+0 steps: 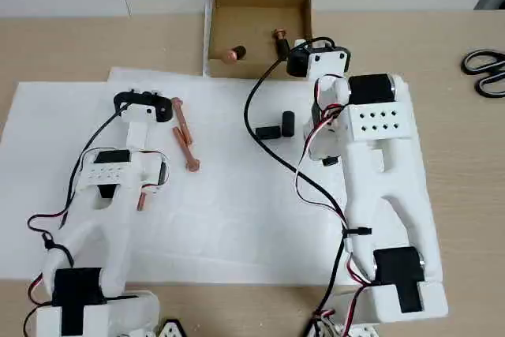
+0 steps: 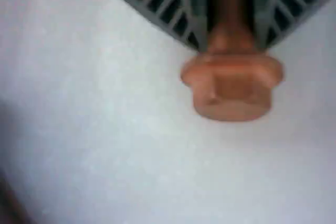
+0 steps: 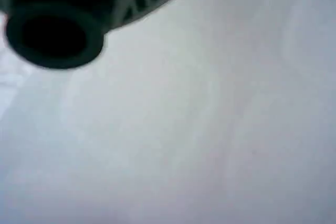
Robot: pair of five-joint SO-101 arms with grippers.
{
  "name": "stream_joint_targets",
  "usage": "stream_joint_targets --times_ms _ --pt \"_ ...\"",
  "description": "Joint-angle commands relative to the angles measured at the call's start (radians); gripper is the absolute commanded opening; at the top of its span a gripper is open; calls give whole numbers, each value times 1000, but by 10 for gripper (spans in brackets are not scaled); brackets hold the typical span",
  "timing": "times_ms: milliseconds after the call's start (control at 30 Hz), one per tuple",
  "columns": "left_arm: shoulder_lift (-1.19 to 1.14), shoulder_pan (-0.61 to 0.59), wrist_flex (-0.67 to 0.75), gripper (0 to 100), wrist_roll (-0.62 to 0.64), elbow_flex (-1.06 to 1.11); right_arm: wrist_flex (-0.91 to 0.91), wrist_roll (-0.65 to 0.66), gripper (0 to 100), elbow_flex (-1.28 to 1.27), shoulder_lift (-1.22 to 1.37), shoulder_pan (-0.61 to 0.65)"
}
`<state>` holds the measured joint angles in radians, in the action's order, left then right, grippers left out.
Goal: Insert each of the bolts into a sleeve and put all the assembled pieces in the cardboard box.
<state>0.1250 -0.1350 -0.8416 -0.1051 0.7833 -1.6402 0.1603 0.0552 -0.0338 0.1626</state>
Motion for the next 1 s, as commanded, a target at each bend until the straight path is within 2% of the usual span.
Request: stream_joint_targets --times_ms 0,133,267,467,600,700,800,967 --pt "38 0 -57 7 5 -8 10 3 4 8 -53 4" --pt "41 -2 -140 7 5 -56 10 6 4 11 -59 4" --pt "41 2 -322 7 11 -209 10 8 4 43 -61 4" --pt "41 6 -577 7 89 -469 1 6 4 170 -61 4" --pt "43 58 -707 7 91 -596 -1 9 4 198 -62 4" --pt "86 118 -801 7 173 -691 -1 6 4 198 -105 5" --pt "193 178 -810 7 239 -743 -1 5 4 198 -216 5" --pt "400 285 -752 7 249 -751 -1 3 4 192 -395 -1"
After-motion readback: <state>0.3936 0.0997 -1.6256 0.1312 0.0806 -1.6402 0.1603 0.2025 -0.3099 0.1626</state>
